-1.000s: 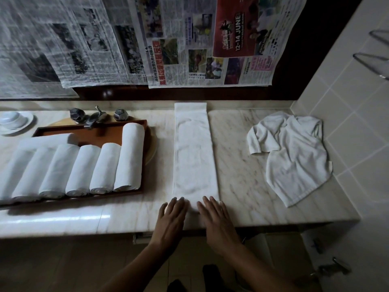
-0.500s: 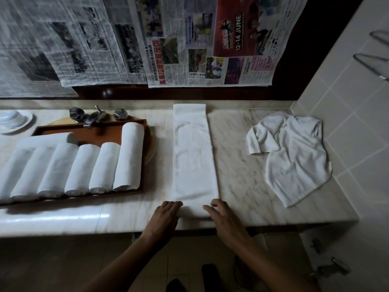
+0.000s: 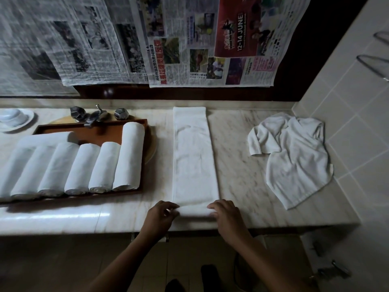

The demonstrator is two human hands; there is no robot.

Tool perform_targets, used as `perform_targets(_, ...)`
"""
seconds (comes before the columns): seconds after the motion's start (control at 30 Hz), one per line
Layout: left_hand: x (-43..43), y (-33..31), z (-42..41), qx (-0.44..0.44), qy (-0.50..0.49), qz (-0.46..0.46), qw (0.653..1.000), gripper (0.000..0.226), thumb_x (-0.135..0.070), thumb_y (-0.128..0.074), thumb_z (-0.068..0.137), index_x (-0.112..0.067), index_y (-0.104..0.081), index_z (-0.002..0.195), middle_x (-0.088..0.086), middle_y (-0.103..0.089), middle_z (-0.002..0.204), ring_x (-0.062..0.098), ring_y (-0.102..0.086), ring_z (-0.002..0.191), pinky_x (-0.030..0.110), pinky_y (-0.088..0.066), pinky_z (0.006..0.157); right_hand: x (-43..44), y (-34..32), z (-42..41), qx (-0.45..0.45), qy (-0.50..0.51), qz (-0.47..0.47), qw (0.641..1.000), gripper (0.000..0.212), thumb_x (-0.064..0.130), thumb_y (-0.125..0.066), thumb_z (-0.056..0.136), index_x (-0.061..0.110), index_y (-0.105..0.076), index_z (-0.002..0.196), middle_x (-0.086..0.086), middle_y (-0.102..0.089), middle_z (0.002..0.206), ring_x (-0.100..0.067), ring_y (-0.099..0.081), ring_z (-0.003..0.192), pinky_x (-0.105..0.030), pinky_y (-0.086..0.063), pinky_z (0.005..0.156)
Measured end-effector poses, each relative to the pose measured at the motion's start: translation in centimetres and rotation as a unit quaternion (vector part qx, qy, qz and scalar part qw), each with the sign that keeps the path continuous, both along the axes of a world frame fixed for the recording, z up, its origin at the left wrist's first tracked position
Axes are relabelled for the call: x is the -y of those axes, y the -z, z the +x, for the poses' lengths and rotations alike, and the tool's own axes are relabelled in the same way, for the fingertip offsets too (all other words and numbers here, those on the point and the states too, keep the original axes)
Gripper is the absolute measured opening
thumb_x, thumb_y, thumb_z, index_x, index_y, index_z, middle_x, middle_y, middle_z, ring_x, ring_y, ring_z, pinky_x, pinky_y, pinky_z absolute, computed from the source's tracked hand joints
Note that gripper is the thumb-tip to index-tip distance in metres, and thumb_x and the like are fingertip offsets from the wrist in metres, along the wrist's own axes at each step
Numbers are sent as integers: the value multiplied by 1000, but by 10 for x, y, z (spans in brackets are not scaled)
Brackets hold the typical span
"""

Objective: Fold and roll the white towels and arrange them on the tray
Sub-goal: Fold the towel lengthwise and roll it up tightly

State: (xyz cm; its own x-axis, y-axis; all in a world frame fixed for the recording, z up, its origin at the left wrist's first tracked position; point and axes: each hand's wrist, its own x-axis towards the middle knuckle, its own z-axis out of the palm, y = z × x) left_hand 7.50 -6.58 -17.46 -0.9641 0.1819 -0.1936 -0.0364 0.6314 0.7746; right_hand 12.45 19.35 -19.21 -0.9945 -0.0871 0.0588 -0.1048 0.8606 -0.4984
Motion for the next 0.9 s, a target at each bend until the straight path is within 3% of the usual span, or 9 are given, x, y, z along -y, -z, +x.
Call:
perform_targets(0.1, 0, -6, -6, 18, -8, -19, 1000, 13, -29, -76, 90, -31, -77, 103, -11, -72, 96, -3, -64, 79, 7, -41, 67, 8, 1, 3, -52, 6, 60, 997, 44, 3, -66, 82, 21, -70, 122, -3, -63, 132, -28, -59, 120, -40, -51, 93)
perform_targets(0.2, 0, -14, -11, 37, -15, -19, 999, 10, -30, -76, 89, -34, -77, 98, -14, -73, 89, -2, -65, 79, 8, -41, 65, 24, 2, 16, -111, -34, 96, 989, 56, 1, -55, 83, 16, -63, 136, -11, -57, 143, -32, -50, 132, -44, -37, 111)
perform_targets(0.37, -6, -12, -4, 20, -74, 13, 997, 18, -32, -78, 88, -25, -71, 102, -9, -71, 88, 3, -66, 74, 15, -46, 62, 30, 15, 26, -79, -43, 131, 987, 74, -1, -59, 82, 13, -45, 153, -15, -41, 159, -37, -34, 149, -53, -21, 122)
perform_targets(0.43, -9, -1, 8, -90, -66, -65, 992, 26, -34, -74, 92, -22, -65, 114, -4, -67, 106, 14, -64, 92, 29, -51, 74, 30, 16, 27, -66, -51, 133, 988, 77, -2, -56, 83, 13, -39, 156, -15, -35, 163, -37, -27, 153, -54, -19, 122)
perform_targets(0.5, -15, 11, 23, -207, 9, -179, 962, 34, -32, -65, 95, -21, -60, 127, 3, -60, 128, 23, -57, 114, 39, -51, 89, 30, 14, 27, -64, -56, 132, 988, 73, 0, -47, 86, 13, -38, 157, -15, -32, 164, -36, -23, 154, -54, -18, 123)
perform_targets(0.57, -24, 20, 33, -260, 78, -226, 935, 48, -32, -54, 92, -18, -55, 137, 8, -57, 142, 27, -53, 129, 43, -43, 102, 29, 12, 25, -64, -59, 134, 987, 69, 4, -40, 88, 12, -38, 157, -14, -32, 164, -36, -24, 154, -54, -18, 123)
perform_targets(0.67, -33, 29, 33, -269, 140, -266, 915, 62, -27, -43, 90, -12, -42, 151, 11, -47, 156, 28, -35, 146, 46, -22, 116, 31, 11, 18, -56, -60, 139, 987, 68, 10, -42, 89, 12, -39, 157, -14, -34, 164, -36, -28, 153, -52, -17, 122)
perform_targets(0.73, -34, 32, 27, -258, 155, -299, 906, 72, -21, -52, 86, -9, -36, 156, 13, -39, 161, 29, -27, 151, 48, -11, 120, 32, 10, 12, -44, -61, 147, 986, 70, 12, -51, 90, 13, -35, 158, -14, -32, 165, -35, -26, 154, -51, -14, 123)
perform_targets(0.9, -28, 31, 6, -239, 187, -318, 898, 95, -10, -79, 69, -6, -37, 154, 16, -45, 156, 34, -42, 145, 50, -19, 118, 28, 7, -13, -11, -80, 170, 982, 83, 9, -62, 79, 13, -35, 158, -15, -38, 160, -36, -35, 149, -53, -15, 120)
